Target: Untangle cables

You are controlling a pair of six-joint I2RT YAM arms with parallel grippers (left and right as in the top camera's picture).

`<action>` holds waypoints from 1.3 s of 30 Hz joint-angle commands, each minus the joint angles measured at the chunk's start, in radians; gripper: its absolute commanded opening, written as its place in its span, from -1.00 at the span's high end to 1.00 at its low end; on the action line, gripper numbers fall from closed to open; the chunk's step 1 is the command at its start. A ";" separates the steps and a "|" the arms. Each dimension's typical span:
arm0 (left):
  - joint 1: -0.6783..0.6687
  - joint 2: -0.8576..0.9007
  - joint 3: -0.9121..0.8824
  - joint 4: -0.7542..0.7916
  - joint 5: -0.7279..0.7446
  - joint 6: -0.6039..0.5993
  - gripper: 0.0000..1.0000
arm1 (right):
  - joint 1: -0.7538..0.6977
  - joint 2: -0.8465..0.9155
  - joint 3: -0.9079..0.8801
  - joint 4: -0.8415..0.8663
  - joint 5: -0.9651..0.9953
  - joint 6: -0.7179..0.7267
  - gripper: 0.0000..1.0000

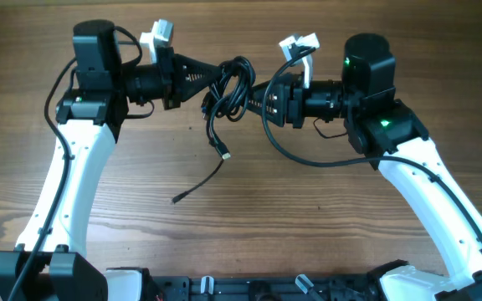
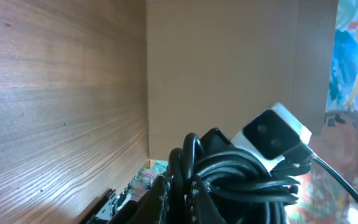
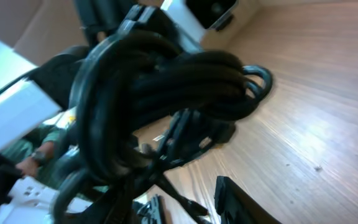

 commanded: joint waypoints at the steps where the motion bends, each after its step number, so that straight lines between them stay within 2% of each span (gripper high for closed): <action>1: 0.003 0.000 0.003 0.007 0.045 0.060 0.92 | 0.007 -0.014 0.008 0.068 -0.108 0.064 0.11; 7: 0.002 0.013 0.003 0.011 0.025 0.110 0.92 | 0.007 -0.014 0.008 0.183 -0.151 0.159 0.11; 11: -0.033 0.013 0.003 0.011 0.026 0.109 0.92 | 0.025 -0.014 0.007 0.207 -0.047 0.207 0.06; 15: -0.079 0.013 0.003 0.011 0.026 0.109 0.92 | 0.108 -0.004 0.007 0.212 0.106 0.206 0.04; 19: -0.084 0.013 0.003 0.010 0.026 0.111 0.92 | 0.139 0.009 0.007 0.208 0.185 0.212 0.10; 23: -0.084 0.013 0.003 -0.006 0.013 0.193 0.92 | 0.139 0.009 0.007 0.206 0.330 0.269 0.14; 25: -0.093 0.013 0.003 -0.073 -0.092 0.225 0.92 | 0.146 0.009 0.007 0.179 0.418 0.294 0.19; 28: -0.126 0.013 0.003 -0.278 -0.518 0.240 0.92 | 0.175 0.009 0.007 0.024 0.635 0.290 0.29; 31: -0.146 0.013 0.003 -0.388 -0.785 0.240 0.92 | 0.181 0.009 0.007 -0.135 0.768 0.252 0.46; 34: -0.149 0.013 0.003 -0.410 -0.812 0.240 0.81 | 0.181 0.011 0.007 -0.236 0.813 0.209 0.58; 37: -0.149 0.013 0.003 -0.410 -0.808 0.241 0.61 | 0.181 0.018 0.007 -0.279 0.812 0.182 0.71; 39: -0.149 0.013 0.003 -0.410 -0.809 0.283 0.14 | 0.180 0.018 0.007 -0.295 0.813 0.169 0.81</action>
